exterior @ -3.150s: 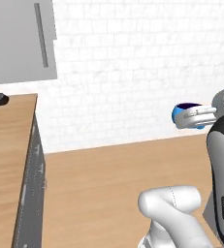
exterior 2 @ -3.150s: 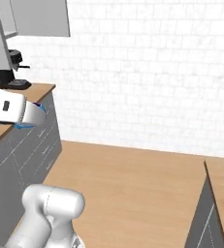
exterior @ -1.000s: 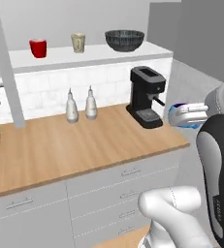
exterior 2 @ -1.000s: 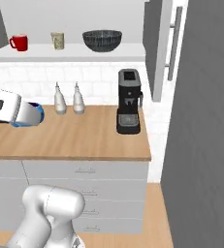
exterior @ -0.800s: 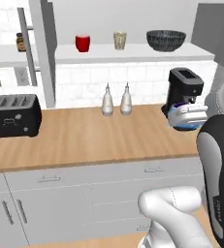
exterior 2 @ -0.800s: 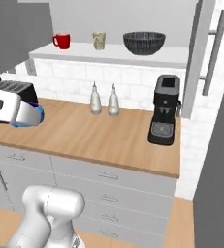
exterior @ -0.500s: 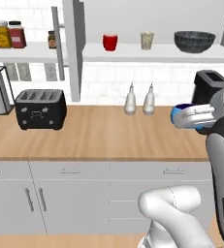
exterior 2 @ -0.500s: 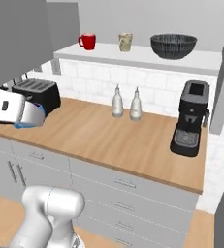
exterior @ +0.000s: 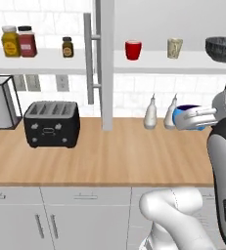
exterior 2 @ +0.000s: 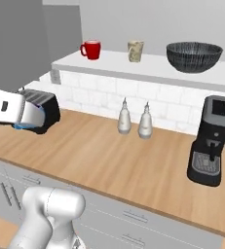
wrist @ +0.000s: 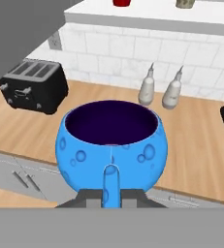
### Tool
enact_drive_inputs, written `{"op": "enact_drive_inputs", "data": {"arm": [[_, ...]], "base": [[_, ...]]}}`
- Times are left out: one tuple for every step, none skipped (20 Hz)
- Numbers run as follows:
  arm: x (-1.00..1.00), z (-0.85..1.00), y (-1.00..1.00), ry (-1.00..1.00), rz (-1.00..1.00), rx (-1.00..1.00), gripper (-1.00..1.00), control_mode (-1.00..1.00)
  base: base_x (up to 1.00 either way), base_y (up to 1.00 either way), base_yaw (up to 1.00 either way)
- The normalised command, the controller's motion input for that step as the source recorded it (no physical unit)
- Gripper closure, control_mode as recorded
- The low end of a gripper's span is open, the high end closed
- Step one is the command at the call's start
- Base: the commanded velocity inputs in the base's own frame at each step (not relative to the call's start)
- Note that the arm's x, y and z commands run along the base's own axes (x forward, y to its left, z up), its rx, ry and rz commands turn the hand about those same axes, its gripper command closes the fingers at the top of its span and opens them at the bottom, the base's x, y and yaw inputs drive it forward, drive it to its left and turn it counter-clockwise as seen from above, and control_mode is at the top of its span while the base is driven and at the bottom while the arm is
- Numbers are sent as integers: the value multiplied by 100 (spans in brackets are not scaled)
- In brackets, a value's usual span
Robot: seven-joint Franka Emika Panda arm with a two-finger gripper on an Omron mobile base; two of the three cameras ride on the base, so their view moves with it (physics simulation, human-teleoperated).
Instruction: Gather all objects into one cabinet and sort the glasses and bowls to opposite sides.
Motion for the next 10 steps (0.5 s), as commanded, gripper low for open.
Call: {"op": "enact_drive_inputs", "data": {"arm": [[0,0,0,0,0,0,100,100],[0,0,0,0,0,0,100,100],[0,0,0,0,0,0,100,100],[0,0,0,0,0,0,100,100],[0,0,0,0,0,0,100,100],[0,0,0,0,0,0,100,100],[0,0,0,0,0,0,100,100],[0,0,0,0,0,0,100,100],[0,0,0,0,0,0,100,100],[0,0,0,0,0,0,100,100]], "base": [[59,0,-18],[52,0,-21],[51,0,-21],[51,0,-22],[53,0,-22],[44,9,-20],[34,18,-17],[19,28,-11],[14,34,-6],[19,36,-6]]}}
